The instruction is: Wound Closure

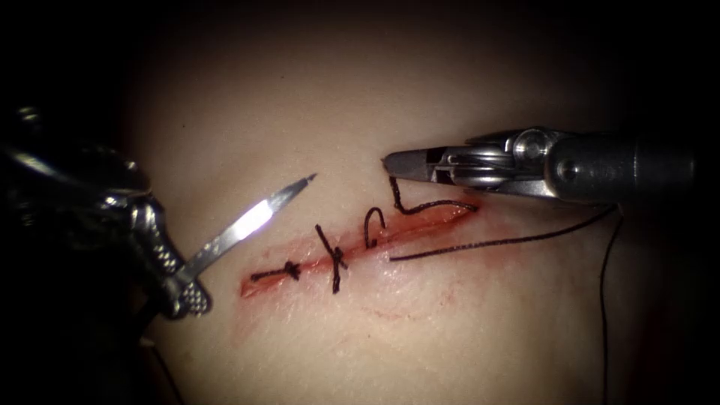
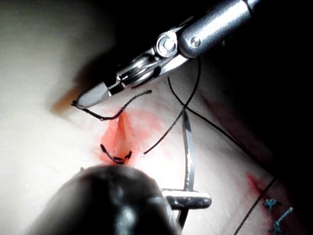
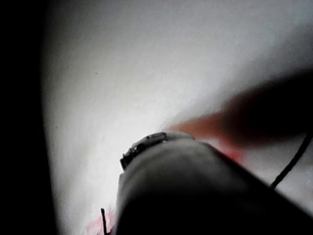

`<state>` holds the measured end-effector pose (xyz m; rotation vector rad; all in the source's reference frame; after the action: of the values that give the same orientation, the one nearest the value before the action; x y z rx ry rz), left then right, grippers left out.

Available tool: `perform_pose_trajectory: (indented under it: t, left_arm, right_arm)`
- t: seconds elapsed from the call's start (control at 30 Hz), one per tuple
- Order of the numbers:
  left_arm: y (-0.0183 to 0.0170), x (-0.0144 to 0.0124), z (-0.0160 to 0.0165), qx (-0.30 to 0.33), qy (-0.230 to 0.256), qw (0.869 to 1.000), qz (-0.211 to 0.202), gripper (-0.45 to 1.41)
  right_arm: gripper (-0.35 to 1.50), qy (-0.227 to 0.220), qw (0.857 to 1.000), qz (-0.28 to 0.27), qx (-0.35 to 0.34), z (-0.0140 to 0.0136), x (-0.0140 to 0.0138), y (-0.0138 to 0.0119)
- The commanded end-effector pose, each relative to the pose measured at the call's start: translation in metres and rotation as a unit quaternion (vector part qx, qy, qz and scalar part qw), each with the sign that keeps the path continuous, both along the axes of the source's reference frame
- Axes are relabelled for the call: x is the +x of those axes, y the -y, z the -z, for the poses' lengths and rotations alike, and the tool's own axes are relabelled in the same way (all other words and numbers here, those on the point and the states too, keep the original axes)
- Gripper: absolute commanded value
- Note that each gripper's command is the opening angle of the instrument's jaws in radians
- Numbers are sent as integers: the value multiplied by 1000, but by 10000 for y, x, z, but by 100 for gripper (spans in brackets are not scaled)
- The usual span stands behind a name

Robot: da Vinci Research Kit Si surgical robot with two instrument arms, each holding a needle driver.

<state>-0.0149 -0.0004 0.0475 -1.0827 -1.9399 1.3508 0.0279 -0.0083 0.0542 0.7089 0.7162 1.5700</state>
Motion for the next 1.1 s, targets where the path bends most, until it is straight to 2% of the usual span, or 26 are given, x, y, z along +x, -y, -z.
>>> perform_pose_trajectory:
  t: [0.03, 0.17, 0.27, 0.33, 0.37, 0.43, 0.5, 0.57, 0.6, 0.67, 0.8, 0.83, 0.87, 0.93, 1.0, 1.03, 1.07, 1.1]
  left_arm:
    - [1, -5, -5, 0, 0, 1000, 0, -45]
    - [1, -6, -5, 0, 0, 1000, 0, -45]
    - [1, -7, -4, 0, 0, 1000, 1, -45]
    - [2, -8, -4, 0, -1, 1000, 3, -45]
    - [2, -8, -3, 0, -1, 1000, 3, -45]
    - [3, -9, -3, 0, -2, 1000, 3, -45]
    - [3, -9, -3, 1, -2, 1000, 3, -45]
    - [2, -8, -2, 1, -1, 1000, 3, -45]
    - [2, -8, -2, 1, -1, 1000, 3, -45]
    - [2, -8, -2, 1, -1, 1000, 3, -45]
    - [2, -8, -2, 1, -1, 1000, 3, -45]
    - [2, -8, -2, 1, -1, 1000, 3, -45]
    - [2, -8, -2, 1, -1, 1000, 2, -45]
    - [2, -8, -1, 1, -1, 1000, 2, -45]
    - [2, -8, -2, 1, -1, 1000, 3, -45]
    - [2, -8, -2, 1, -1, 1000, 3, -45]
    - [2, -8, -2, 1, -1, 1000, 3, -45]
    - [2, -9, -2, 1, -1, 1000, 3, -45]
  right_arm:
    - [-35, 3, 1000, -5, -25, -3, 6, -20]
    - [-35, 19, 995, -32, -89, -24, -2, -55]
    - [-33, 27, 988, -70, -132, -43, 3, -80]
    - [64, 17, 980, -82, -181, -57, 6, -86]
    - [131, 9, 970, -81, -231, -66, 8, -84]
    - [136, -11, 959, -93, -267, -74, 7, -78]
    - [138, -24, 961, -82, -264, -72, 5, -72]
    - [143, -18, 963, -44, -265, -62, 3, -70]
    - [145, -7, 956, 12, -293, -46, 2, -71]
    - [135, -20, 950, 49, -309, -29, 1, -74]
    - [135, -50, 948, 60, -309, 4, -7, -70]
    - [121, -60, 948, 65, -307, 12, -11, -67]
    - [79, -85, 947, 86, -298, 23, -17, -61]
    - [77, -120, 936, 143, -299, 36, -21, -53]
    - [76, -128, 925, 188, -305, 45, -22, -44]
    - [67, -129, 922, 201, -304, 47, -21, -39]
    - [37, -129, 920, 212, -303, 48, -20, -33]
    - [-30, -124, 918, 223, -305, 50, -20, -24]
